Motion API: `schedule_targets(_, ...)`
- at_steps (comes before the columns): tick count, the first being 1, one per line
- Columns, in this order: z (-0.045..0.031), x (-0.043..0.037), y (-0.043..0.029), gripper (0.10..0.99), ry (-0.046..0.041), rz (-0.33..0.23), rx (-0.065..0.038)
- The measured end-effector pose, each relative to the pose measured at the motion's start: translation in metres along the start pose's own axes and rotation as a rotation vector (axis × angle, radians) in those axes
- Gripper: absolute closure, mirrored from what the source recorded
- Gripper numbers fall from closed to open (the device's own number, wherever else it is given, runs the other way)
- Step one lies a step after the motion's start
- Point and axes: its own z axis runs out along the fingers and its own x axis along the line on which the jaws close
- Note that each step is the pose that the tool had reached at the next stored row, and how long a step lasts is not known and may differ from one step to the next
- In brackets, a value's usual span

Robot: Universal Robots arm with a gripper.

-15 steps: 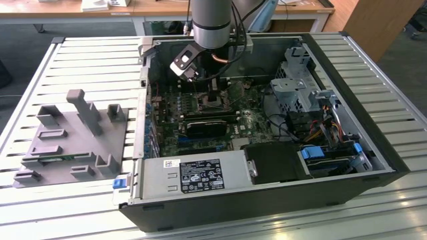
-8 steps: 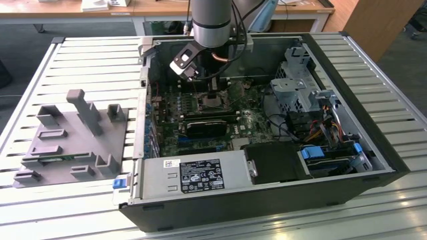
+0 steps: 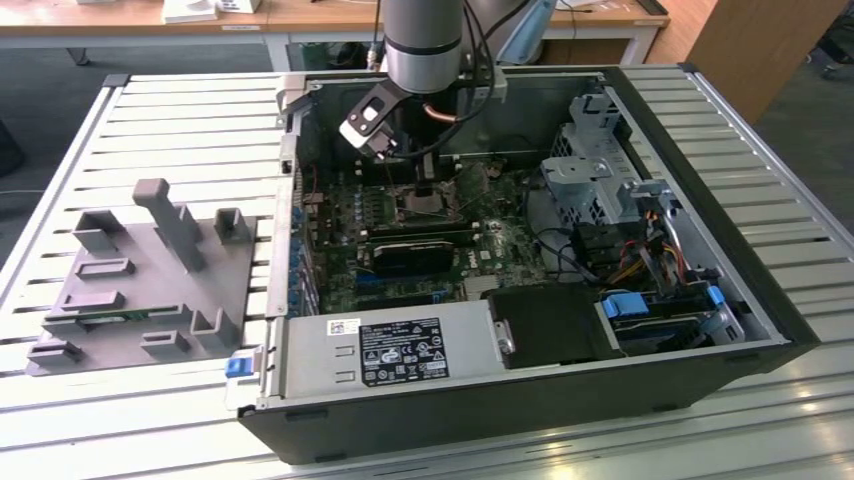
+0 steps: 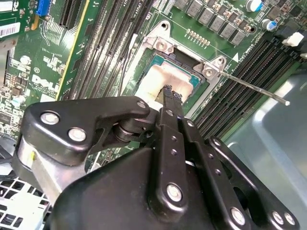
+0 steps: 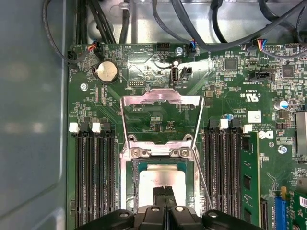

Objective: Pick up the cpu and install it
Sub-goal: 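Place the cpu into insertion slot, then close the cpu cover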

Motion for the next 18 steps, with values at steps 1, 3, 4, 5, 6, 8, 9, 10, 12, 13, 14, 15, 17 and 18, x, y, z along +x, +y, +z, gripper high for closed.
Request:
schedule_targets(1, -0.0005, 0.0, 0.0, 0.98, 0.0002, 0.0, 0.0)
schedule_targets(3, -0.0019, 0.0, 0.0001, 0.98, 0.0001, 0.0, 0.0)
schedule_targets(4, -0.0022, 0.0001, 0.0002, 0.98, 0.0003, 0.0, 0.0)
schedule_targets(5, -0.0026, 0.0001, 0.0002, 0.98, 0.0002, 0.0, 0.0)
schedule_targets(6, -0.0031, 0.0, 0.0002, 0.98, 0.0001, 0.0, 0.0)
schedule_targets(8, -0.0048, 0.0, 0.0003, 0.98, 0.0001, 0.0, 0.0)
schedule_targets(9, -0.0059, 0.0001, 0.0003, 0.98, 0.0002, 0.0, 0.0)
schedule_targets(10, -0.0069, 0.0001, 0.0004, 0.98, 0.0002, 0.0, 0.0)
schedule_targets(12, -0.0084, 0.0001, 0.0004, 0.98, 0.0002, 0.0, 0.0)
schedule_targets(13, -0.0085, 0.0001, 0.0005, 0.98, 0.0004, 0.0, 0.0)
schedule_targets(14, -0.0086, 0.0001, 0.0005, 0.98, 0.0005, 0.001, 0.0)
schedule_targets(15, -0.009, 0.0001, 0.0005, 0.98, 0.0002, 0.001, 0.0)
schedule_targets(17, -0.0096, 0.0001, 0.0005, 0.98, 0.0001, 0.001, 0.0)
schedule_targets(18, -0.0097, 0.0001, 0.0005, 0.98, 0.0003, 0.002, 0.0)
